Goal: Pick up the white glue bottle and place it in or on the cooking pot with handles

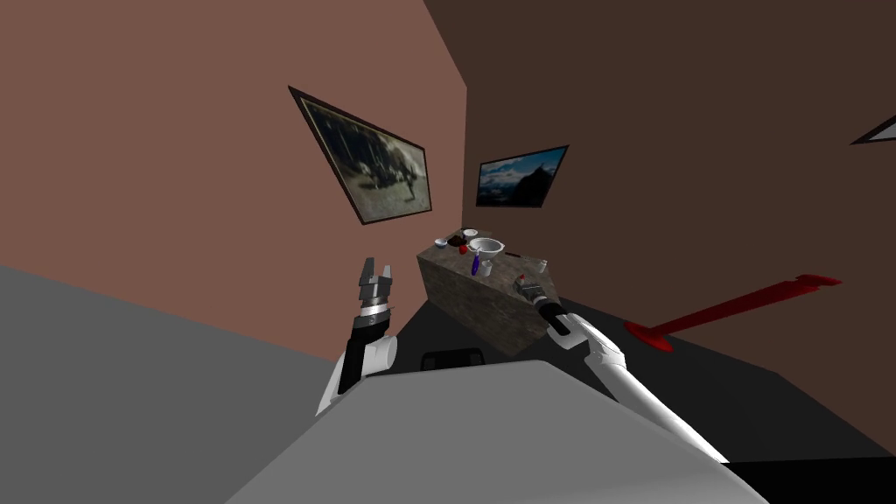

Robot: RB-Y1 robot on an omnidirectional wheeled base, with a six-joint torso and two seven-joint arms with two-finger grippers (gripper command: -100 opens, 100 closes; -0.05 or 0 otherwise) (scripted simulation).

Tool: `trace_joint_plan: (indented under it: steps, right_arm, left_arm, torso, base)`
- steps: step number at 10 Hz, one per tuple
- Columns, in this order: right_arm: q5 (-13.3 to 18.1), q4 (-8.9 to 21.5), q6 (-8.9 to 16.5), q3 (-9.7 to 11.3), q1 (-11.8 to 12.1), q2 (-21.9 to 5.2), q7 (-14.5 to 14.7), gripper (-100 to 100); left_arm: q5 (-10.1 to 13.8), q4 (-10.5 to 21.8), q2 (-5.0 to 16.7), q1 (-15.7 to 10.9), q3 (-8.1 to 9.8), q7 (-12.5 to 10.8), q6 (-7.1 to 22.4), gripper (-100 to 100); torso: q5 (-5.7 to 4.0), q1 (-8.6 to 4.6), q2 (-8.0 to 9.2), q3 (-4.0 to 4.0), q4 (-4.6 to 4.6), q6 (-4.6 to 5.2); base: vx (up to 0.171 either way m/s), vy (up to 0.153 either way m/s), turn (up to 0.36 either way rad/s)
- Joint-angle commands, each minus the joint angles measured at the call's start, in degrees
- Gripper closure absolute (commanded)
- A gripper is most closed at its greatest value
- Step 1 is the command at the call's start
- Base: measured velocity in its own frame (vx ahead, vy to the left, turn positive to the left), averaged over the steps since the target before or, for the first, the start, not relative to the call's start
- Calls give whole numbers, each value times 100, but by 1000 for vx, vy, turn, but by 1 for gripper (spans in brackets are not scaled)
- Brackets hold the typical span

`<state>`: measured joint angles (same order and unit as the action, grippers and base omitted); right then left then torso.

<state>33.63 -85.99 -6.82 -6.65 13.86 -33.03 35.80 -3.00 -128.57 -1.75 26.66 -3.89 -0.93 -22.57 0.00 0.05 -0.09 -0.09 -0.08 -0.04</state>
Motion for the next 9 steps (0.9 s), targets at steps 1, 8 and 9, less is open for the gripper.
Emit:
trace_joint_plan:
  steps: [1,8,9]
  right_arm:
    - [0,0,0,0,0,0,0,100]
    - [-383,-233,337,-467,-321,-84,-252,100]
    - [-465,-314,413,-571,-373,-152,-290,100]
  left_arm:
    - [0,0,0,0,0,0,0,0]
    - [0,0,0,3,0,0,0,0]
    - [0,-1,0,3,0,0,-1,0]
  torso:
    - [0,0,0,0,0,0]
    - [14,8,-94,-45,-5,-5]
    - [9,5,-105,-55,-12,-9]
  base:
    - [0,0,0]
    - [101,9,-46]
    - [195,-18,-85]
